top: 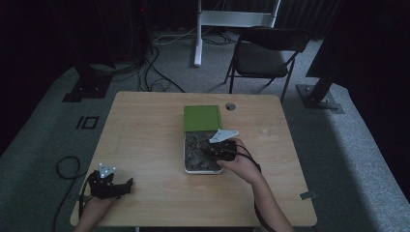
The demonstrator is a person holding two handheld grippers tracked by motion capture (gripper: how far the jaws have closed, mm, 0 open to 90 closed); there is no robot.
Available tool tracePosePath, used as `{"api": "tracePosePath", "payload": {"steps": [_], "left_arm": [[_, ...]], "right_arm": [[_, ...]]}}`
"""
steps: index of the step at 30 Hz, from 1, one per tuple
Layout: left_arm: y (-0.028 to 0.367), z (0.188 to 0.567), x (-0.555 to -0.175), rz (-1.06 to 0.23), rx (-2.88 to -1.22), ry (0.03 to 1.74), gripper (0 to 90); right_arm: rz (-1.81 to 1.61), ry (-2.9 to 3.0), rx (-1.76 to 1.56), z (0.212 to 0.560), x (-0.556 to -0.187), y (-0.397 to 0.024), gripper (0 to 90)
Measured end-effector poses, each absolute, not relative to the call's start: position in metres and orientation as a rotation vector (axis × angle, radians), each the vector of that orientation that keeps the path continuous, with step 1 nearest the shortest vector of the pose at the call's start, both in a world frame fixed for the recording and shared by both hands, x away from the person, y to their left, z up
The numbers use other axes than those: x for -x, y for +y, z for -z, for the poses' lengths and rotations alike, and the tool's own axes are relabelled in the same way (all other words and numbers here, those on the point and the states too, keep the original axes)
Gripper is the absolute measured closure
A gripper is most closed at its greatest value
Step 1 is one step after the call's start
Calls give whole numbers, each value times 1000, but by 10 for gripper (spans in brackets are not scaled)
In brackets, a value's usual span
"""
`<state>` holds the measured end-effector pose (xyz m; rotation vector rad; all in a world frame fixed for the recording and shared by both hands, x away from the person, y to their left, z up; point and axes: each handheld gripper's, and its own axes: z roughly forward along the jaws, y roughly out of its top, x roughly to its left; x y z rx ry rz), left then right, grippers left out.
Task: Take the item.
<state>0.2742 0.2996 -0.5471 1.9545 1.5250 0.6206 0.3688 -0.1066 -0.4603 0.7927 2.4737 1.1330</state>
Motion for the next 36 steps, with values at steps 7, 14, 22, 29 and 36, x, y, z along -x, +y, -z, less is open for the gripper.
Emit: {"api": "tracePosePath", "payload": {"steps": [7,14,22,29,36], "left_arm": [[300,547,-274,-621,-1955,1525,21],[300,547,-274,-622,-1952,1525,21],[300,547,-274,-623,-1955,1524,20],[300,547,-274,-622,-1954,1524,21],[300,547,-274,-621,-1955,1524,20]], "right_arm": [[-1193,2444,-806,456,-368,-111,756],[-1235,2437,-804,446,-365,-112,759],[-1304,2391,-807,432,-363,-116,761],[-1356,2354,-819,426,-362,-121,762],[-1391,2326,-811,424,-362,-126,763]]}}
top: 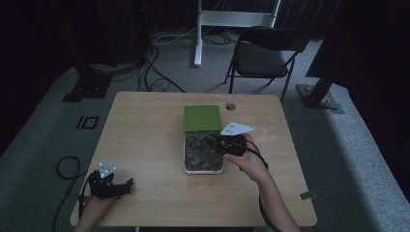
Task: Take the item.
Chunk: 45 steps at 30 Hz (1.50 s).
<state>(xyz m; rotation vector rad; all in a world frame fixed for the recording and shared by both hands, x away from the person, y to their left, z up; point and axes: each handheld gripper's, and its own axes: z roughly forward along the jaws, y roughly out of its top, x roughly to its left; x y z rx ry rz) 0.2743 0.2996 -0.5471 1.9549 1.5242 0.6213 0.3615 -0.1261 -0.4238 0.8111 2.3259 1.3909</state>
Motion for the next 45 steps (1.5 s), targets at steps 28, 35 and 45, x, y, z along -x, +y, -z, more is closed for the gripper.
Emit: {"api": "tracePosePath", "payload": {"steps": [28,35,45], "left_arm": [[300,547,-274,-622,-1955,1524,20],[300,547,-274,-622,-1957,1523,21],[300,547,-274,-622,-1955,1524,21]], "right_arm": [[-1419,2184,-952,418,-366,-164,762],[-1419,2136,-994,416,-368,-178,762],[-1413,2071,-1043,412,-372,-199,762]]}}
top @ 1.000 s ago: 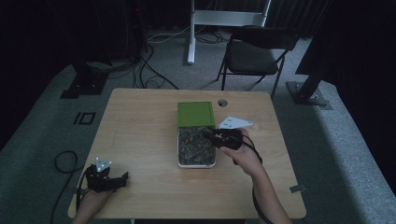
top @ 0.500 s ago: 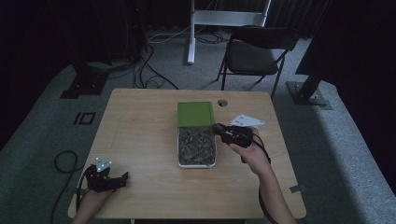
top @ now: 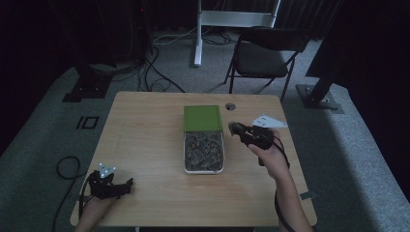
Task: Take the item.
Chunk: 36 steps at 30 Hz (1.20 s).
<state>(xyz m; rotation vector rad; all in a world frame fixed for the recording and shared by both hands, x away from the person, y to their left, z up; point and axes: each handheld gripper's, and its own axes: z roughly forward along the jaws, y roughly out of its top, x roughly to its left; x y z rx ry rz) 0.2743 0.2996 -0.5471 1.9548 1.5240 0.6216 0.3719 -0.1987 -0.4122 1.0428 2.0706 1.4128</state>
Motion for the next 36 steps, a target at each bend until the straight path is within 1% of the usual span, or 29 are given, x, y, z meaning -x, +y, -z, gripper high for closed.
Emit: {"api": "tracePosePath", "payload": {"steps": [11,27,36], "left_arm": [[300,547,-274,-621,-1956,1524,20],[300,547,-274,-621,-1955,1524,20],[300,547,-274,-621,-1954,1525,20]], "right_arm": [[-1393,2002,-1111,412,-378,-225,762],[-1339,1885,-1192,399,-388,-270,762],[-1286,1822,-1258,403,-399,-291,761]]}}
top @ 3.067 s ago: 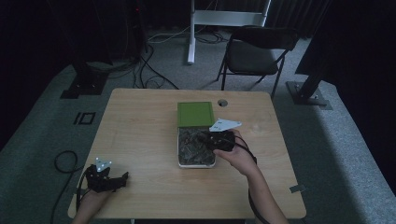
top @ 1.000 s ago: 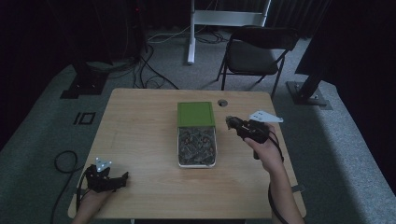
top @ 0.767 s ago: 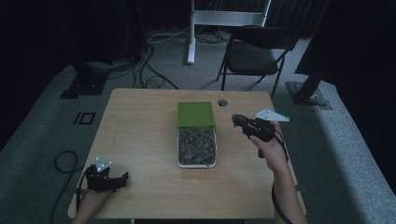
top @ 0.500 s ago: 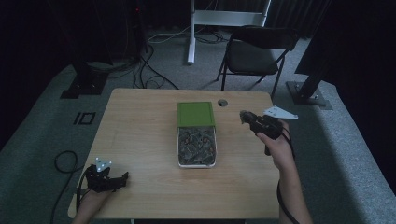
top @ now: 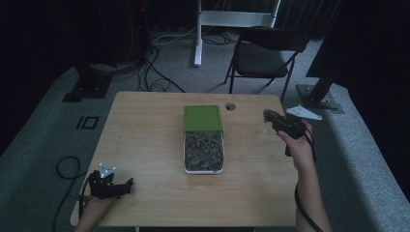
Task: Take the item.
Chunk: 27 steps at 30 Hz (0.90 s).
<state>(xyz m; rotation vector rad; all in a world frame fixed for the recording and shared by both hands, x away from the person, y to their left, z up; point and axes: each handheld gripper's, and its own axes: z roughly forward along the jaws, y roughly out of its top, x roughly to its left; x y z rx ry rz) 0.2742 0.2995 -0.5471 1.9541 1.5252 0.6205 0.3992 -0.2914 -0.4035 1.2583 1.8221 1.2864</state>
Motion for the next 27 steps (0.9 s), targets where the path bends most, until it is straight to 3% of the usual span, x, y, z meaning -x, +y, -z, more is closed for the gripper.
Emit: {"api": "tracePosePath", "payload": {"steps": [27], "left_arm": [[300,547,-274,-620,-1954,1525,21]], "right_arm": [[-1118,1740,-1410,426,-439,-313,756]]}}
